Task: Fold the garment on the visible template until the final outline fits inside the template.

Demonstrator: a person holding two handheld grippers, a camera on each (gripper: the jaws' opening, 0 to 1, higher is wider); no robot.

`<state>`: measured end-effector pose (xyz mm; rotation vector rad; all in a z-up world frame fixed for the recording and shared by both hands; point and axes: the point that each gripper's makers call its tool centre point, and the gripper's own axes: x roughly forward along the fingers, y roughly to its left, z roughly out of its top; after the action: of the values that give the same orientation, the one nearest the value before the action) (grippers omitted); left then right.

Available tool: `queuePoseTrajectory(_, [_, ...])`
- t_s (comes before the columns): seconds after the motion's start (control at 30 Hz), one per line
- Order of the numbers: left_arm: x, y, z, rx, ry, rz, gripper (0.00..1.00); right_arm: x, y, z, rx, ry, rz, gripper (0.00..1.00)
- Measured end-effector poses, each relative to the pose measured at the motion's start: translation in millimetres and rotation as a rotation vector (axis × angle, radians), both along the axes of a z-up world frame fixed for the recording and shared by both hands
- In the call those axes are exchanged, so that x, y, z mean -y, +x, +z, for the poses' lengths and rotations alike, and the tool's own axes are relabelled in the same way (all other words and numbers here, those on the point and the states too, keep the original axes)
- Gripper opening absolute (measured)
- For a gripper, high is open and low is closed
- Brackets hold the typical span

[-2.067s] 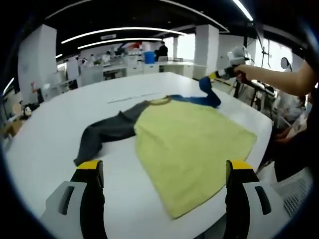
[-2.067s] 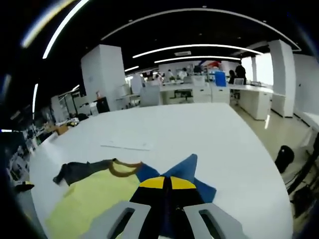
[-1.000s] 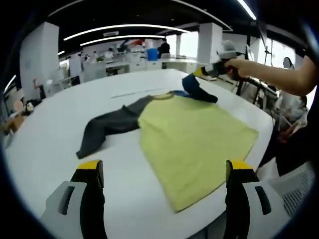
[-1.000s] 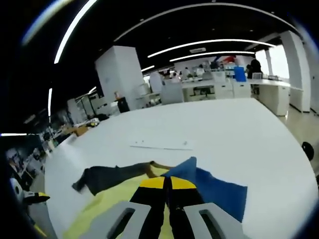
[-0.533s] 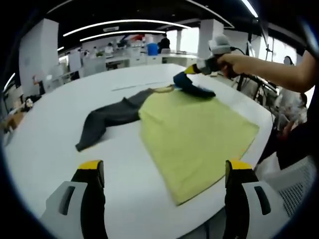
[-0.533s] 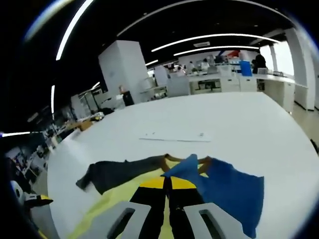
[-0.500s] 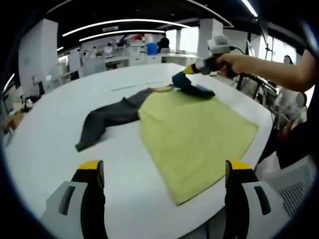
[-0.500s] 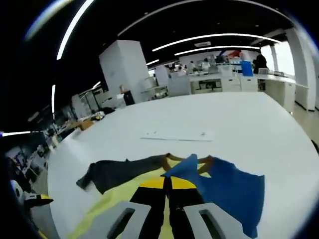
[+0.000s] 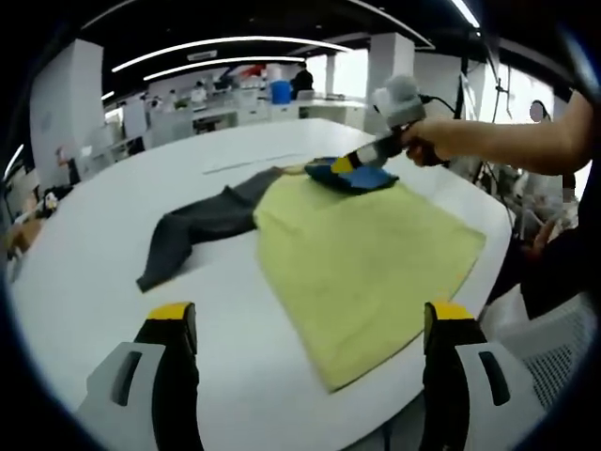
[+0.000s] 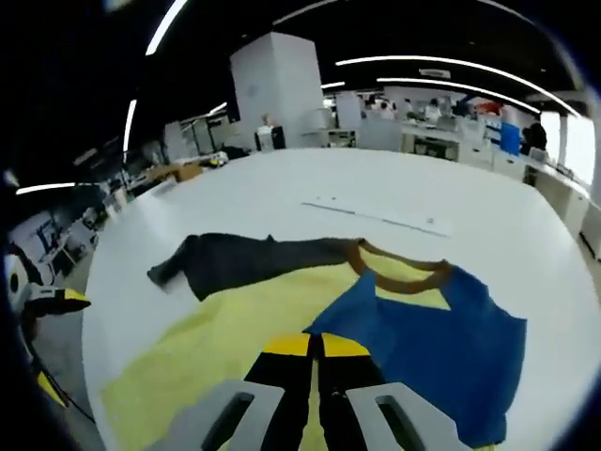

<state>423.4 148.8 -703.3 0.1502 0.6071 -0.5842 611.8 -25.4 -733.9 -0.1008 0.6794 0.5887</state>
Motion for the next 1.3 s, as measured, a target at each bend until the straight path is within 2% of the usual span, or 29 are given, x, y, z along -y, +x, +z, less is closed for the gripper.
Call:
queuePoseTrajectory(0.33, [-2.1, -0.2, -0.1, -0.003, -0.001, 0.003, 0.97, -14.4, -20.8, -32.2, -0.037, -0.073, 0.071, 0.0])
queuePoseTrajectory(0.6, [-1.5, -1.4, -1.4, -0.009, 0.006, -0.001, 0.97, -16.2, -23.0, -34.2, -0.059, -0.014, 0.055, 0.0])
queuePoseTrajectory(0.63, [-0.8, -1.5, -1.3, -0.009, 0.004, -0.003, 0.97, -15.3, -23.5, -32.9, -0.067, -0.004, 0.045, 0.0])
queuePoseTrajectory(0.67, [0.0, -1.4, -0.9, -0.009, 0.002, -0.004, 0.97, -15.1, -25.7, -30.7, -0.103, 0.033, 0.011, 0.01])
queuePoseTrajectory(0.77, [1.2, -0.9, -0.1, -0.006, 0.001, -0.006, 0.98, -10.0, -29.4, -27.3, -0.16, 0.076, -0.046, 0.08])
queuePoseTrajectory(1.07, [2.2, -1.4, 0.8, -0.004, 0.013, -0.018, 0.97, 18.3, -23.1, -13.7, -0.087, 0.058, -0.136, 0.24])
queuePoseTrajectory(1.2, [2.2, -2.4, -0.1, -0.009, 0.014, -0.017, 0.96, 31.4, -14.5, -23.2, -0.103, 0.039, -0.195, 0.34])
queuePoseTrajectory(1.3, [3.6, -1.4, 2.0, 0.006, 0.017, -0.028, 0.96, 33.4, -9.1, -29.5, -0.115, 0.043, -0.207, 0.34])
